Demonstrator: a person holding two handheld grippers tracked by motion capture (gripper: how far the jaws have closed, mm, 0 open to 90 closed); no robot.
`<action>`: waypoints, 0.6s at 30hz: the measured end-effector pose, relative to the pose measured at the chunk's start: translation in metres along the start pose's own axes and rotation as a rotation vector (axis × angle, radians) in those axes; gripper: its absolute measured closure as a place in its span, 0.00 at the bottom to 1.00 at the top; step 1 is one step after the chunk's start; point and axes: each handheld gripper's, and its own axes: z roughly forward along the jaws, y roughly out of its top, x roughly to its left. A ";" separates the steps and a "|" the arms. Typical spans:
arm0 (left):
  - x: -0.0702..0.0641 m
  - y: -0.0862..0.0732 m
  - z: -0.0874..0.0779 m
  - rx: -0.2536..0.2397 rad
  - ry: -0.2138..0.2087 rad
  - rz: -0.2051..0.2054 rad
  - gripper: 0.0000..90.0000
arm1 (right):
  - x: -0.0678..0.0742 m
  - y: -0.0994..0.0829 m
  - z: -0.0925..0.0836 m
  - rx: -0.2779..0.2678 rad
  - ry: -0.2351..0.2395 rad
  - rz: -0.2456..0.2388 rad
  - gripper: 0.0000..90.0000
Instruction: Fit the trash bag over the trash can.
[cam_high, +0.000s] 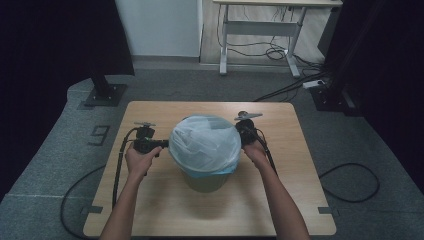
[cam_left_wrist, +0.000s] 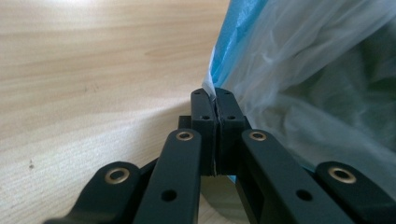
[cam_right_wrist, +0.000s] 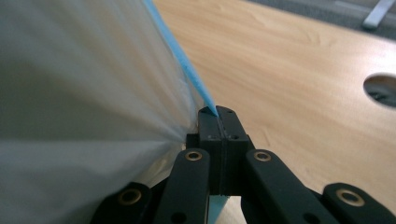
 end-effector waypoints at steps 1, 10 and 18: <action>0.000 -0.001 0.000 0.000 0.000 0.002 0.98 | 0.000 -0.001 -0.001 -0.004 -0.005 -0.005 0.99; 0.003 -0.013 0.002 0.012 0.004 -0.002 0.98 | -0.008 -0.015 -0.005 0.037 -0.025 0.016 0.99; 0.003 -0.023 0.005 0.036 0.014 0.004 0.98 | -0.007 -0.034 -0.008 0.056 -0.019 0.040 0.98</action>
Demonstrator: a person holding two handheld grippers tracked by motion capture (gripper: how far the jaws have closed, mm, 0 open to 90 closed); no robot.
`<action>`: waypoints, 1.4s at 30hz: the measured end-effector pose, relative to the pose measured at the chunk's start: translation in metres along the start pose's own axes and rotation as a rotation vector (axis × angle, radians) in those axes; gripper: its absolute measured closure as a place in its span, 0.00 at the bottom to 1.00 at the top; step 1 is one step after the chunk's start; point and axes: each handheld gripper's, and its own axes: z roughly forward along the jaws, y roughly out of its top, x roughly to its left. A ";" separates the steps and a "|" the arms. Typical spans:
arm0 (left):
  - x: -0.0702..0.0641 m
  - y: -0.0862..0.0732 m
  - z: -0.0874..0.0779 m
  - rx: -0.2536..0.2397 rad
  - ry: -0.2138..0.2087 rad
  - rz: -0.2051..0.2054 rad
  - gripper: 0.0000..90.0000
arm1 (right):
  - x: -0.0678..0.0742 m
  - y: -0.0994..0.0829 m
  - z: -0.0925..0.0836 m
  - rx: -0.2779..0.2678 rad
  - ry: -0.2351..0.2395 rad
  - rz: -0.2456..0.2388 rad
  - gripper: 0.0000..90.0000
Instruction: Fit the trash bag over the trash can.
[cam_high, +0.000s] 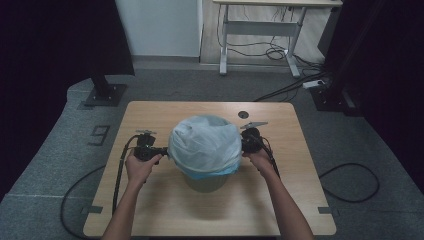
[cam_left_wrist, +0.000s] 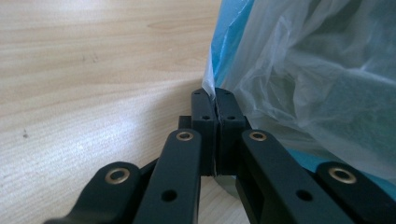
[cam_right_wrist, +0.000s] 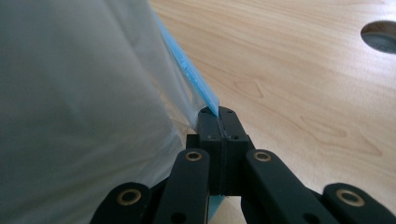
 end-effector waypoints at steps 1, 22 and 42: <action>0.000 -0.001 0.000 -0.003 0.000 0.002 0.98 | -0.001 -0.002 -0.002 0.000 -0.008 0.014 0.96; -0.003 -0.005 -0.014 -0.053 -0.012 0.007 0.97 | 0.047 -0.042 -0.140 -0.317 0.202 0.001 0.53; -0.004 -0.005 -0.016 -0.048 -0.017 0.008 0.96 | 0.082 -0.050 -0.130 -0.273 0.269 -0.081 0.80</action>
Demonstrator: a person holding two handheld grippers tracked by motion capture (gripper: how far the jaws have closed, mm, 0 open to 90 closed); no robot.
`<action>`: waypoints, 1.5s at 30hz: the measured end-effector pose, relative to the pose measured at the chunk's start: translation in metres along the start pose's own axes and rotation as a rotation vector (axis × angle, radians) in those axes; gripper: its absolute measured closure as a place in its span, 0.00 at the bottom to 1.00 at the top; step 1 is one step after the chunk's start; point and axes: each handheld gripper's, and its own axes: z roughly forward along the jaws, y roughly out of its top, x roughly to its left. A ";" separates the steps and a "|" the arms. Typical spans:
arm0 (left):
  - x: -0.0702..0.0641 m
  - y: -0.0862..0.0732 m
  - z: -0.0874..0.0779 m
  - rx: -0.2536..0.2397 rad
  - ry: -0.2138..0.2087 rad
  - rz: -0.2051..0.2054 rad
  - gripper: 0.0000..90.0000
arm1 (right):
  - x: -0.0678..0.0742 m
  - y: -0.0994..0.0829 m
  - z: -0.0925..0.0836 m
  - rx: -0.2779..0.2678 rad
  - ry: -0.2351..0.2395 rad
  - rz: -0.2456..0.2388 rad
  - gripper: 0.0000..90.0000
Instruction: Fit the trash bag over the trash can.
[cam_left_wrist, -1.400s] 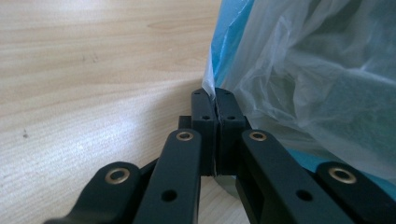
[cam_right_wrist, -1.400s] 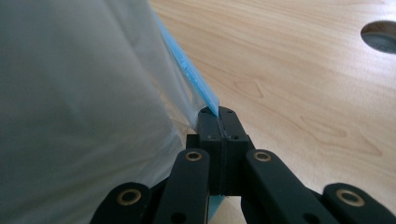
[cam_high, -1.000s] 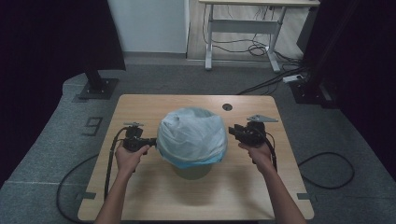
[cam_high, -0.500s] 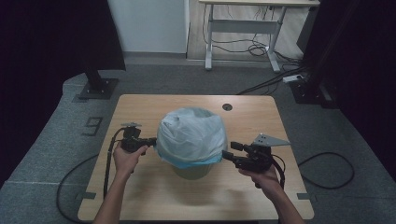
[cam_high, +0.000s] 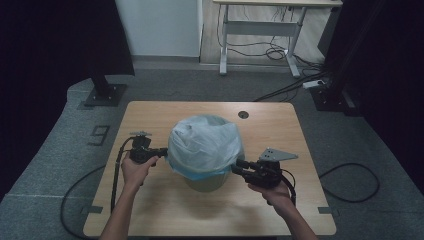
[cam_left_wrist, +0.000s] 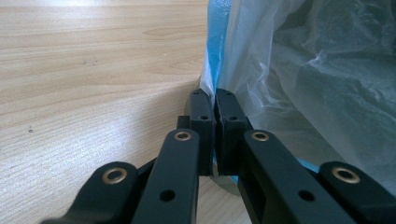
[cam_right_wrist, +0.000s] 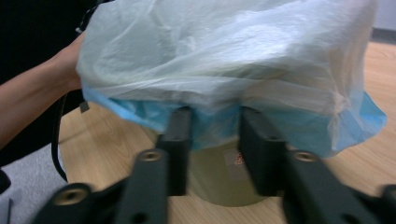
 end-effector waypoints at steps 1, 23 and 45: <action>0.000 0.000 0.000 0.000 0.000 0.000 0.96 | 0.000 0.000 0.000 -0.001 0.001 -0.009 0.83; 0.001 -0.007 0.005 0.024 0.013 0.001 0.97 | 0.002 -0.039 0.019 0.081 -0.026 -0.094 0.99; -0.002 -0.013 0.015 0.054 0.019 0.012 0.96 | 0.013 -0.042 -0.005 -0.034 -0.062 -0.010 0.52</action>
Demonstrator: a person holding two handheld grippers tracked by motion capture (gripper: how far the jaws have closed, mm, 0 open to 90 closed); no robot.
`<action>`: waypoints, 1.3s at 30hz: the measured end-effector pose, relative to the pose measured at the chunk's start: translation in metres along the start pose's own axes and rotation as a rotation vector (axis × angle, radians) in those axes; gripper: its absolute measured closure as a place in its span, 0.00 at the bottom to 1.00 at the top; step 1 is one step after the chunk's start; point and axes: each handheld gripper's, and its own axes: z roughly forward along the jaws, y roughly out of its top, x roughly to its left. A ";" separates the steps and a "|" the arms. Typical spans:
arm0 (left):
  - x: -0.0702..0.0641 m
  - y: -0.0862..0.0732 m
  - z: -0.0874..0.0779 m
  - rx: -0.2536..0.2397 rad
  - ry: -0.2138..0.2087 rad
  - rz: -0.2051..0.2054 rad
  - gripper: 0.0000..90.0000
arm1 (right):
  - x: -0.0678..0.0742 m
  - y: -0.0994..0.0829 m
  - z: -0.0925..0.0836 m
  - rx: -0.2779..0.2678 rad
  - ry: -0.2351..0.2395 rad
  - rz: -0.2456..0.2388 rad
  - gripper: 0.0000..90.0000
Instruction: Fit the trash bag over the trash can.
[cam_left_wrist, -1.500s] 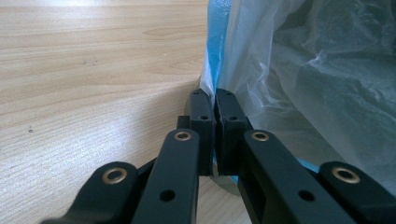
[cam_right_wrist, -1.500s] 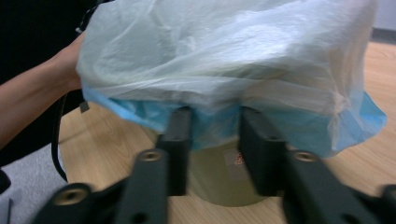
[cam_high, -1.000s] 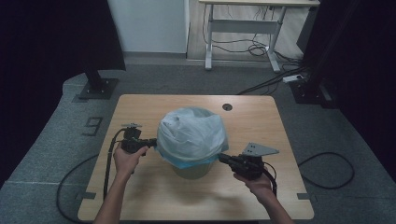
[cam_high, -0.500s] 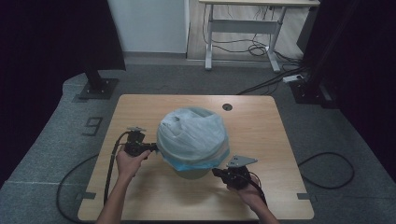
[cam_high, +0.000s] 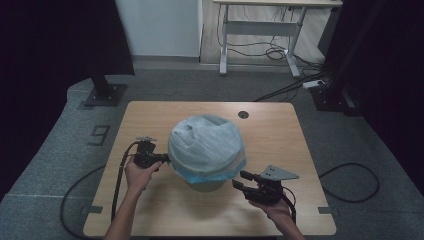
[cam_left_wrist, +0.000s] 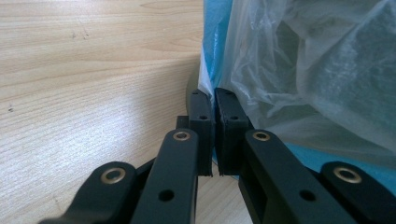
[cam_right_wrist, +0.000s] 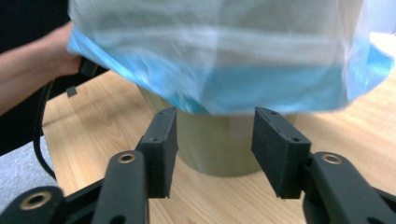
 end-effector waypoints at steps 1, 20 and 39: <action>0.000 0.000 0.000 -0.001 0.000 -0.002 0.96 | 0.001 0.004 0.001 0.001 -0.003 -0.002 0.50; 0.002 -0.003 -0.001 -0.013 -0.017 -0.002 0.96 | -0.007 0.021 0.024 -0.023 0.039 -0.073 0.75; 0.002 -0.006 0.001 -0.007 -0.011 -0.001 0.96 | -0.007 0.010 0.025 0.012 0.045 -0.094 0.99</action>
